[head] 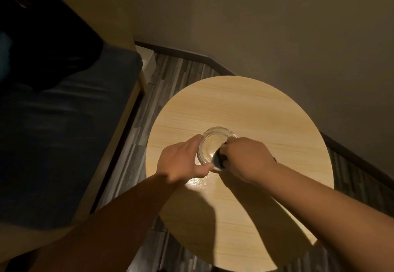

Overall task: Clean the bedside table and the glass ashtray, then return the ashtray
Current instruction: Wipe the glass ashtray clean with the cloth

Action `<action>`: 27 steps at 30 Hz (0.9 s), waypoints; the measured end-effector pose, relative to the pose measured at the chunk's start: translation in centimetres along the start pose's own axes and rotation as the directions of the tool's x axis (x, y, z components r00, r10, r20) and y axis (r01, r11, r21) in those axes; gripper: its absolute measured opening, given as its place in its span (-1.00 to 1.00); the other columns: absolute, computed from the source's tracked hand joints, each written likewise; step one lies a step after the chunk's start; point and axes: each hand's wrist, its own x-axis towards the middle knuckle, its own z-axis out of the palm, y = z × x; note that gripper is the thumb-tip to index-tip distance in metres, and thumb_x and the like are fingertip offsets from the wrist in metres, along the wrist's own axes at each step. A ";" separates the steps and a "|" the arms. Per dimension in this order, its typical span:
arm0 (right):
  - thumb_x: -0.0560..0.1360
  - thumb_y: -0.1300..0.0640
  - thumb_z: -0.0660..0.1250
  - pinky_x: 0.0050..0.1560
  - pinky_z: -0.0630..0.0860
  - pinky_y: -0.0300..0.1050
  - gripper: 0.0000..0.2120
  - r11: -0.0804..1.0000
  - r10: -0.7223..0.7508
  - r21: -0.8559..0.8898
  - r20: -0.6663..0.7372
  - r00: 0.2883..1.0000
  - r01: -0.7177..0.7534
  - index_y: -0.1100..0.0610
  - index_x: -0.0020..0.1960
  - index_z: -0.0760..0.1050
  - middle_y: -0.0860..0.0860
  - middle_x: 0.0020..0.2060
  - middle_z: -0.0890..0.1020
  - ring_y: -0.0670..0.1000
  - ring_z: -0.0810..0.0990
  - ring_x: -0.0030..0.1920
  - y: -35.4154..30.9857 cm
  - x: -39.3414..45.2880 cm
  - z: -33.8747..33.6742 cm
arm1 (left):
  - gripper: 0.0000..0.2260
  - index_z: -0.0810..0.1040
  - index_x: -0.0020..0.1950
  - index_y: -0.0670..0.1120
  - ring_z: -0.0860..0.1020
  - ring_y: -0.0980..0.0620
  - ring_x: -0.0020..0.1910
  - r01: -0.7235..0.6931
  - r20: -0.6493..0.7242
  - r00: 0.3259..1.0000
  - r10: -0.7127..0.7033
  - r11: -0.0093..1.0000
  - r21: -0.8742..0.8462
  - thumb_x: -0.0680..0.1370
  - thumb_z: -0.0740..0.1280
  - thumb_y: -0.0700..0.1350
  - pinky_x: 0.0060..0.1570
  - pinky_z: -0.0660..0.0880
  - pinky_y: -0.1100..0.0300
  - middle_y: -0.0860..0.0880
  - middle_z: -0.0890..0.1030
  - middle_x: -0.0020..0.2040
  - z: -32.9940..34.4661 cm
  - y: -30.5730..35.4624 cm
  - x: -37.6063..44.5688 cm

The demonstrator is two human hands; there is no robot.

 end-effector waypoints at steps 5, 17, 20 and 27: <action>0.41 0.04 0.33 -0.33 0.29 -0.14 -0.79 0.993 -0.034 0.104 -0.177 0.984 0.053 -0.07 0.04 0.51 -0.07 -0.05 0.48 0.08 0.51 -0.04 -1.4 2.3 0.5 | -0.45 0.31 0.29 0.10 0.58 0.02 -0.12 -0.001 -0.030 1.000 0.000 0.999 -0.042 0.38 0.30 0.29 -0.17 0.50 0.09 0.13 0.60 -0.04 -0.1 0.0 -0.1; 0.51 0.04 0.23 -0.30 0.35 -0.11 -0.83 0.999 -0.015 0.028 0.001 1.000 0.015 -0.03 0.05 0.55 0.00 -0.07 0.53 0.08 0.51 -0.19 -0.6 0.4 -0.4 | -0.37 0.26 0.38 0.13 0.57 0.05 -0.04 -0.013 -0.041 0.999 0.013 1.000 0.010 0.39 0.26 0.35 -0.11 0.51 0.10 0.15 0.59 0.10 0.3 0.0 0.2; 0.49 0.02 0.24 -0.30 0.33 -0.13 -0.84 0.985 -0.028 0.168 -0.084 0.996 0.042 -0.09 0.04 0.52 -0.03 -0.06 0.51 0.09 0.55 -0.09 -0.4 1.7 0.2 | -0.46 0.32 0.27 0.14 0.57 0.05 -0.12 -0.007 -0.046 0.999 0.007 1.000 -0.006 0.37 0.27 0.34 -0.17 0.51 0.10 0.15 0.60 -0.03 0.0 0.2 0.2; 0.51 0.03 0.26 -0.29 0.40 -0.08 -0.78 0.967 0.221 0.189 -0.292 0.931 -0.171 -0.01 0.15 0.45 0.00 -0.02 0.48 0.08 0.51 -0.05 1.6 1.3 0.5 | -0.47 0.32 0.20 0.08 0.54 0.04 -0.18 0.055 -0.060 0.997 -0.055 0.998 0.007 0.37 0.29 0.35 -0.26 0.43 0.13 0.16 0.45 -0.18 0.1 0.9 0.0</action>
